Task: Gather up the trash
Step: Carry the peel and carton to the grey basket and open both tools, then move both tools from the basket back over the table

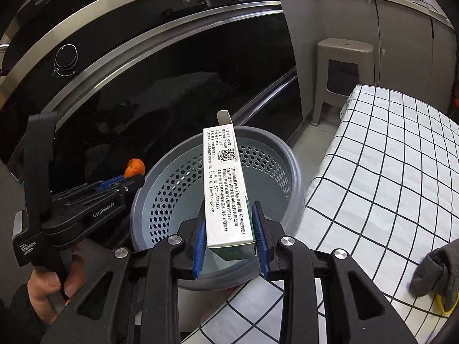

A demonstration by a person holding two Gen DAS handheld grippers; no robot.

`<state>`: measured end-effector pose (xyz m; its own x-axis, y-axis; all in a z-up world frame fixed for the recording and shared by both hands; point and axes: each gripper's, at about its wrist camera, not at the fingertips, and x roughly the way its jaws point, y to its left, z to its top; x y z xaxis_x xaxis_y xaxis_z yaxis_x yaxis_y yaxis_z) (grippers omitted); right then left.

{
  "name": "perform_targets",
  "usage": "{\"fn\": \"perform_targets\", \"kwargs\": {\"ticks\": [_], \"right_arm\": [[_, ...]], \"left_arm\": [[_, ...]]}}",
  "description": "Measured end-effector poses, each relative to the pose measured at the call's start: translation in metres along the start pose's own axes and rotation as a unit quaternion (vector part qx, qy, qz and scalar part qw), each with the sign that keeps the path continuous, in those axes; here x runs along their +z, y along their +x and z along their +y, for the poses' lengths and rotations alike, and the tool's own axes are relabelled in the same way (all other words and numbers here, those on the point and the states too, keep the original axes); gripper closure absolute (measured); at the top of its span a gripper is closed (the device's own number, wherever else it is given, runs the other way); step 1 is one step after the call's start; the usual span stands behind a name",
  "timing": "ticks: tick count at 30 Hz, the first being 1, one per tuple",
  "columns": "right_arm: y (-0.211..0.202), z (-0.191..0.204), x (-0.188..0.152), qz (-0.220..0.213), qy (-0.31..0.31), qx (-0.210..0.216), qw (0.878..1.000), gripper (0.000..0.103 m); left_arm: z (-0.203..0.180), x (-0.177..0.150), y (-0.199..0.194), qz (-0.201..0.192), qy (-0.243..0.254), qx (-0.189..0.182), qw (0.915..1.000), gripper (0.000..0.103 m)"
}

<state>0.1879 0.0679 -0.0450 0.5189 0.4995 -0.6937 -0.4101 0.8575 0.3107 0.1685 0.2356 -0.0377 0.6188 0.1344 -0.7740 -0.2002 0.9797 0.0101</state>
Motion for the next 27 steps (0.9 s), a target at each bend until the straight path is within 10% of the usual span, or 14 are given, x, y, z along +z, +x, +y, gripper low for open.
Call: {"fn": "perform_targets", "kwargs": {"ticks": [7, 12, 27], "right_arm": [[0.011, 0.009, 0.003, 0.008, -0.003, -0.006, 1.000, 0.074], [0.009, 0.007, 0.007, -0.001, 0.001, -0.003, 1.000, 0.055], [-0.015, 0.006, -0.012, -0.019, 0.002, -0.016, 1.000, 0.046]], "left_arm": [[0.000, -0.004, 0.002, 0.008, -0.002, -0.008, 0.9999, 0.082], [0.001, -0.002, 0.000, -0.004, -0.012, -0.001, 0.9999, 0.040], [-0.001, -0.001, -0.005, -0.016, -0.009, 0.004, 0.9998, 0.031]]}}
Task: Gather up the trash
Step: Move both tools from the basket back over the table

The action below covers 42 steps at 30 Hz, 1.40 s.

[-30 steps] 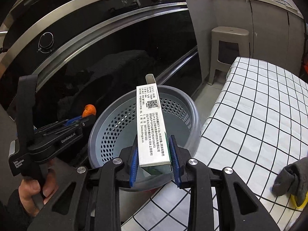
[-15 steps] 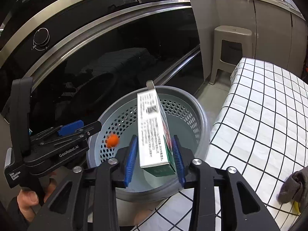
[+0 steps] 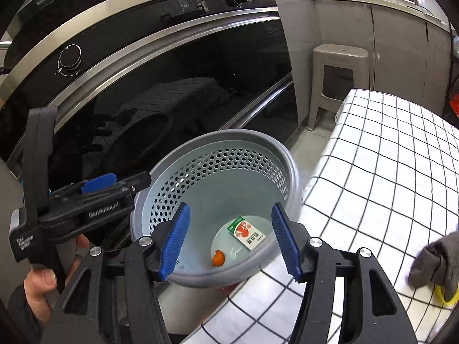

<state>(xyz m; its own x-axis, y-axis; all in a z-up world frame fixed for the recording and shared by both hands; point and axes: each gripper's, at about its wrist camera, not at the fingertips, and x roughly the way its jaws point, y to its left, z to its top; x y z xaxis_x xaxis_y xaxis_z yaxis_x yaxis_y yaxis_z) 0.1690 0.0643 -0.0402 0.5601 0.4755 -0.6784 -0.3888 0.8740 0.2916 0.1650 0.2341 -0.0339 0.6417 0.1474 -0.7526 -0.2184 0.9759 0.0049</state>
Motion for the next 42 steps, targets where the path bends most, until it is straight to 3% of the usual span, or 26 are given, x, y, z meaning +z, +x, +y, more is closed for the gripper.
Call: {"fn": "perform_targets", "kwargs": {"ticks": [10, 19, 25, 38, 42], "right_arm": [[-0.056, -0.027, -0.046, -0.003, 0.021, -0.054, 0.998, 0.044], [-0.128, -0.068, -0.077, -0.041, 0.039, -0.112, 0.992, 0.037], [-0.169, -0.107, -0.104, -0.069, 0.090, -0.119, 0.986, 0.037], [-0.246, -0.205, -0.126, -0.113, 0.136, -0.187, 0.966, 0.037], [-0.263, -0.238, -0.122, -0.121, 0.146, -0.197, 0.962, 0.034]], "left_arm": [[-0.013, -0.010, -0.018, -0.015, 0.015, -0.019, 0.9996, 0.019], [-0.051, -0.025, -0.037, -0.017, 0.059, -0.050, 0.9969, 0.012], [-0.068, -0.030, -0.050, -0.022, 0.047, -0.075, 0.9958, 0.010], [-0.161, -0.044, -0.091, -0.058, 0.126, -0.103, 0.9850, 0.010], [-0.204, -0.047, -0.103, -0.053, 0.149, -0.136, 0.9780, 0.010]]}}
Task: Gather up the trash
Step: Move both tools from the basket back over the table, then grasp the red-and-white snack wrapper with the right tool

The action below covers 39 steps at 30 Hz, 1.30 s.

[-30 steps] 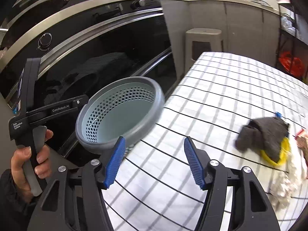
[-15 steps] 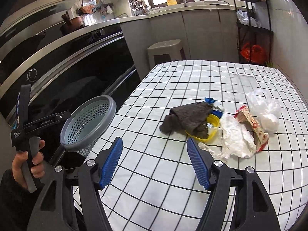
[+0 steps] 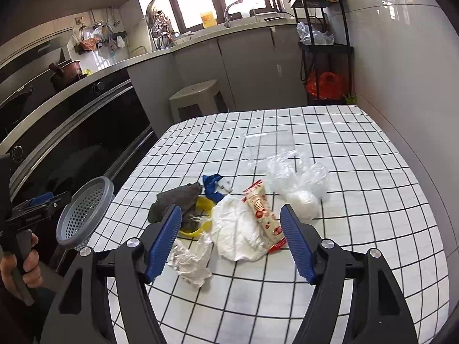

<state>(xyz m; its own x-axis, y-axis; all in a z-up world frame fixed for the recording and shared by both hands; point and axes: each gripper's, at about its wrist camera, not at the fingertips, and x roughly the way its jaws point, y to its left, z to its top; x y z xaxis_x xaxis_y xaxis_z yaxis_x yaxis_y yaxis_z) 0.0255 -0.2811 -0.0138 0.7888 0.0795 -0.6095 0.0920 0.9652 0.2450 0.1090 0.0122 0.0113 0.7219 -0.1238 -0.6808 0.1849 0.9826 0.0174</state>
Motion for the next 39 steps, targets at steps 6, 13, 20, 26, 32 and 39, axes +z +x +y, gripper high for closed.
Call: {"fn": "perform_targets", "kwargs": {"ticks": [6, 13, 20, 26, 32, 39], "right_arm": [[0.014, -0.039, 0.017, -0.010, 0.016, -0.008, 1.000, 0.034], [0.026, -0.076, 0.007, 0.004, 0.046, -0.026, 0.999, 0.034], [0.040, -0.078, -0.016, 0.039, 0.033, -0.021, 0.998, 0.034], [0.059, -0.066, -0.027, 0.072, 0.022, -0.008, 0.997, 0.034], [0.074, -0.049, -0.024, 0.077, 0.000, -0.014, 0.997, 0.034], [0.091, -0.037, -0.020, 0.081, -0.017, -0.029, 0.996, 0.037]], "left_arm": [[-0.067, 0.022, 0.014, -0.010, 0.013, -0.040, 0.9991, 0.009], [-0.119, 0.018, 0.044, -0.003, 0.036, -0.044, 0.9984, 0.009], [-0.127, -0.009, 0.063, 0.029, 0.053, -0.035, 0.9976, 0.009], [-0.134, -0.032, 0.072, 0.047, 0.070, -0.019, 0.9962, 0.009], [-0.138, -0.045, 0.075, 0.057, 0.075, -0.017, 0.9954, 0.009], [-0.146, -0.054, 0.069, 0.062, 0.081, -0.031, 0.9943, 0.009]]}}
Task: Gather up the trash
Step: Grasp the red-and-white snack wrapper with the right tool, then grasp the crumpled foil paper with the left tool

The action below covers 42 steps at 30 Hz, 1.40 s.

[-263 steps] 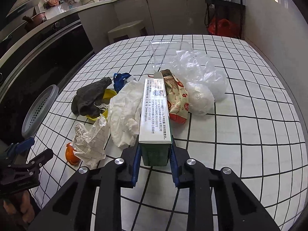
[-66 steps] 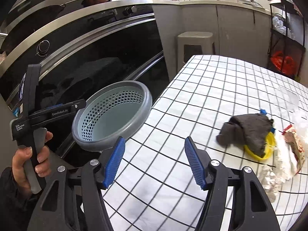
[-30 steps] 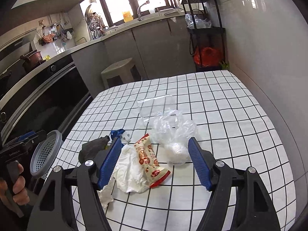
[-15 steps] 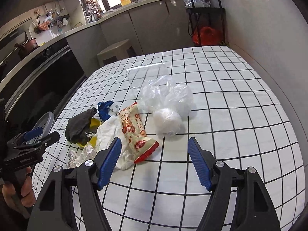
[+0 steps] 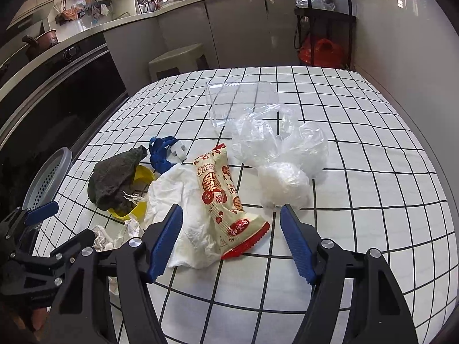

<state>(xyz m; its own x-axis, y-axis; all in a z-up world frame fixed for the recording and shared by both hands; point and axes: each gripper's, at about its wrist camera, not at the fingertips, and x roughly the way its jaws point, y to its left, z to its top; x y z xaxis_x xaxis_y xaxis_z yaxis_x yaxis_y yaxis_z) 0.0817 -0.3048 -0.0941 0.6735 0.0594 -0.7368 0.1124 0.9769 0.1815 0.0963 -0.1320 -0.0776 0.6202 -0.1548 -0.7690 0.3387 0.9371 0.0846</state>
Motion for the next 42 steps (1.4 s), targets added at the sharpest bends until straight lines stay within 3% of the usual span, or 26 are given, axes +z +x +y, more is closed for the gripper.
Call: {"fn": "perform_targets", "kwargs": {"ticks": [7, 12, 15, 33, 42], "right_arm": [[0.010, 0.002, 0.001, 0.017, -0.004, 0.001, 1.000, 0.059], [0.009, 0.005, -0.002, 0.018, -0.015, 0.004, 1.000, 0.081], [0.004, 0.003, -0.002, 0.012, -0.011, 0.012, 1.000, 0.085], [-0.039, -0.016, 0.000, -0.036, 0.032, 0.054, 0.997, 0.087], [-0.044, -0.016, -0.003, -0.038, 0.028, 0.061, 0.997, 0.087]], "left_arm": [[-0.004, -0.002, -0.004, -0.002, -0.001, -0.011, 0.9999, 0.008], [-0.005, -0.001, -0.007, -0.002, -0.003, -0.019, 0.9998, 0.009], [-0.006, -0.001, -0.011, -0.007, -0.004, -0.026, 0.9996, 0.008], [-0.019, -0.010, -0.006, -0.006, 0.002, -0.045, 0.9990, 0.008], [-0.024, -0.010, -0.015, -0.007, -0.009, -0.084, 0.9964, 0.008]]}}
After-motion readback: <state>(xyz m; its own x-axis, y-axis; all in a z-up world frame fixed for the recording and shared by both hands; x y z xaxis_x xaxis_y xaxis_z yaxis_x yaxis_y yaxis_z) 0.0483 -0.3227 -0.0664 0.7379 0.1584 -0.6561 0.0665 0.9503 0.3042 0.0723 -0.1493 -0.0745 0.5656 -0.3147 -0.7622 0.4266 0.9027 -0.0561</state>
